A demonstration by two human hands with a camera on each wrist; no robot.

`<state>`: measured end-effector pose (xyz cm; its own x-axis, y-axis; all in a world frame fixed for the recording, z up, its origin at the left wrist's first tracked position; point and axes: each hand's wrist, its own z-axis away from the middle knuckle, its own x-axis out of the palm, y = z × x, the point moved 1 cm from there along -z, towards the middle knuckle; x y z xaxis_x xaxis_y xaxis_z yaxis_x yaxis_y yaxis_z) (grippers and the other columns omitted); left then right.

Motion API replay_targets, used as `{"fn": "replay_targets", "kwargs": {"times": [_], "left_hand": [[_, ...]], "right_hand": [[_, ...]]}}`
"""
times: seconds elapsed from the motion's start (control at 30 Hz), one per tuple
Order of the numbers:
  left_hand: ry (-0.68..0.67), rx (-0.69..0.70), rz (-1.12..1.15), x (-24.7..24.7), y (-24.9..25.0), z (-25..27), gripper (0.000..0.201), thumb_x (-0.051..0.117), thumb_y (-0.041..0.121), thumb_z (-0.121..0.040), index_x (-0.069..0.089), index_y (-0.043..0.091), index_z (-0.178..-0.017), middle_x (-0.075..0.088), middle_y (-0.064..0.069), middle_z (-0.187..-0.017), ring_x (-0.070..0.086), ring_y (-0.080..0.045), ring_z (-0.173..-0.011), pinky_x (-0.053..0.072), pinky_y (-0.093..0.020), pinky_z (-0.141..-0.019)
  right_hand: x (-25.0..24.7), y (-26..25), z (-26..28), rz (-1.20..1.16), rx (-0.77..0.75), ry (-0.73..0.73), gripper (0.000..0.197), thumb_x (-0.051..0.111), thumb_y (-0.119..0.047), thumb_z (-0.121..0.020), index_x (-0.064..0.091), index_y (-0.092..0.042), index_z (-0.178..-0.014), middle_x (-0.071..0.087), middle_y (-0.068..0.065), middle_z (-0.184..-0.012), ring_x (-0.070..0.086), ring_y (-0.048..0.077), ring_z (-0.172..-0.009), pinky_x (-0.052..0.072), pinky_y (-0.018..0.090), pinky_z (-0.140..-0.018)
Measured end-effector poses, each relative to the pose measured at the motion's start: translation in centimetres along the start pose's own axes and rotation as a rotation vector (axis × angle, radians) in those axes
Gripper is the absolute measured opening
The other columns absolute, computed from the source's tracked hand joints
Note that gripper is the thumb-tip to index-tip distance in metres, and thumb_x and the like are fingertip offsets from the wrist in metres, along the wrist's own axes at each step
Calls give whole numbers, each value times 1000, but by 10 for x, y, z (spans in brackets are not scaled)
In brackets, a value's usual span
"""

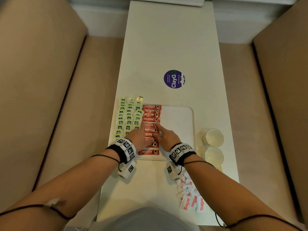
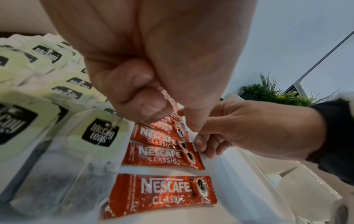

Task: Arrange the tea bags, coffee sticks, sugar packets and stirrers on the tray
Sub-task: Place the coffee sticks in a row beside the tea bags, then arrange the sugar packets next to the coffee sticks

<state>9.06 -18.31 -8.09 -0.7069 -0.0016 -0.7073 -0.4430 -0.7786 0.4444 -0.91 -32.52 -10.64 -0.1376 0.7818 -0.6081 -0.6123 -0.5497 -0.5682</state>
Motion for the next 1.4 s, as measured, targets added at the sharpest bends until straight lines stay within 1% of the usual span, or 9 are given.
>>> {"fn": "replay_targets", "kwargs": {"times": [0.1, 0.3, 0.43, 0.67, 0.73, 0.9, 1.03, 1.17, 1.4], "left_hand": [[8, 27, 33, -3, 0, 5, 71, 63, 47, -90, 22, 30, -146, 69, 6, -95, 66, -10, -74, 57, -30, -68], [-28, 99, 19, -2, -11, 21, 36, 59, 46, -94, 54, 26, -124, 71, 10, -95, 66, -9, -76, 58, -34, -75], [-38, 107, 25, 6, -14, 36, 39, 60, 45, -94, 57, 27, -128, 71, 4, -94, 66, -14, -84, 56, -36, -81], [-60, 177, -22, 30, 5, 60, 37, 61, 42, -94, 60, 26, -127, 60, 12, -73, 57, -6, -67, 45, -26, -64], [-66, 190, -41, 39, 14, 65, 37, 61, 43, -93, 60, 26, -126, 57, 14, -72, 57, -8, -69, 45, -27, -67], [-119, 206, -72, 68, 38, 73, 41, 62, 46, -91, 59, 26, -126, 66, 11, -84, 61, -10, -78, 48, -28, -73], [-157, 226, -108, 93, 60, 76, 45, 64, 45, -89, 60, 24, -129, 68, 6, -100, 60, -12, -84, 47, -27, -74], [-184, 258, -134, 114, 80, 79, 49, 67, 43, -89, 59, 21, -132, 66, 1, -117, 63, -19, -101, 52, -31, -89], [-153, 227, -113, 136, 97, 82, 51, 73, 47, -84, 60, 23, -127, 58, 1, -115, 59, -20, -98, 49, -31, -87]], "right_hand": [[-5, 1, 7, -32, -7, 29, 52, 43, -52, -102, 32, -40, -152, 72, -1, -114, 68, 19, -96, 56, 42, -91], [-21, 6, 31, -42, -51, 56, 45, 47, -41, -104, 44, -35, -148, 72, -1, -102, 66, 17, -95, 53, 37, -91], [-27, 15, 53, 32, -83, 100, 39, 51, -37, -103, 56, -27, -140, 66, -3, -108, 61, 15, -98, 50, 32, -92], [-38, 40, 98, 50, -112, 109, 32, 57, -36, -101, 64, -26, -131, 64, -6, -110, 61, 11, -92, 51, 30, -87], [-39, 49, 112, 54, -114, 99, 33, 58, -36, -100, 64, -26, -131, 64, -5, -113, 62, 11, -90, 52, 31, -87], [-30, 73, 143, 160, -126, 5, 37, 60, -30, -99, 60, -27, -136, 61, -5, -123, 60, 10, -85, 52, 30, -87], [-22, 92, 161, 262, -100, -35, 40, 61, -26, -97, 58, -25, -138, 57, -4, -135, 64, 19, -106, 52, 32, -90], [-15, 112, 170, 367, -98, -70, 47, 64, -21, -96, 54, -24, -142, 51, -2, -143, 62, 24, -115, 53, 37, -92], [-8, 133, 176, 416, -110, -88, 57, 73, -29, -89, 51, -23, -141, 45, 1, -140, 64, 28, -102, 56, 42, -85]]}}
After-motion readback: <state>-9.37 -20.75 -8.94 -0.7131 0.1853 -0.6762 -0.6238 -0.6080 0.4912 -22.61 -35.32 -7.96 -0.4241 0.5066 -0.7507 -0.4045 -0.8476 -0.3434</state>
